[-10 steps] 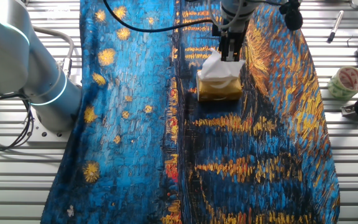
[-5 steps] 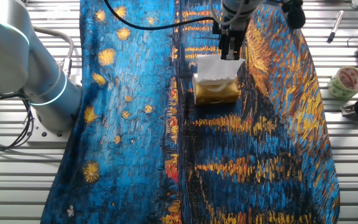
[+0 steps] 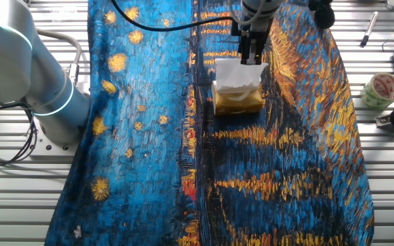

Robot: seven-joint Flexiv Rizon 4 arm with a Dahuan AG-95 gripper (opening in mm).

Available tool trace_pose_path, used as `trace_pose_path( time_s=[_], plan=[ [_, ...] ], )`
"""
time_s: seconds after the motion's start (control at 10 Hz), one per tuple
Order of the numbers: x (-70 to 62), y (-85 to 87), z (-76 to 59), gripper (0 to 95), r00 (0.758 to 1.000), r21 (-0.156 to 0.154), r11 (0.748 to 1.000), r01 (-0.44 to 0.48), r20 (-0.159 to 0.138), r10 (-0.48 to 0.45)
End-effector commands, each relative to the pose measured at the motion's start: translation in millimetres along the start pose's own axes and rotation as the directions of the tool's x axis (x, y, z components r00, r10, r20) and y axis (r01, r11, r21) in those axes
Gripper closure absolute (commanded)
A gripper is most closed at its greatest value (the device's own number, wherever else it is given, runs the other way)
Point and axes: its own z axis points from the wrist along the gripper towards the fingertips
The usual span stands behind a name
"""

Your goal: Pull out a napkin

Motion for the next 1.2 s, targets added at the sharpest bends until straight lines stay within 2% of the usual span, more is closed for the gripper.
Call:
trace_pose_path(
  time_s=[0.1, 0.7, 1.2],
  plan=[
    [2.6, -0.4, -6.0, 95.0, 1.0, -0.003, 1.0, 0.004, -0.002, -0.004],
    [9.8, -5.4, -14.6, 95.0, 1.0, -0.017, 1.0, 0.02, -0.008, -0.02],
    [10.5, -5.8, -15.6, 95.0, 1.0, -0.015, 1.0, 0.019, -0.012, -0.019]
  ],
)
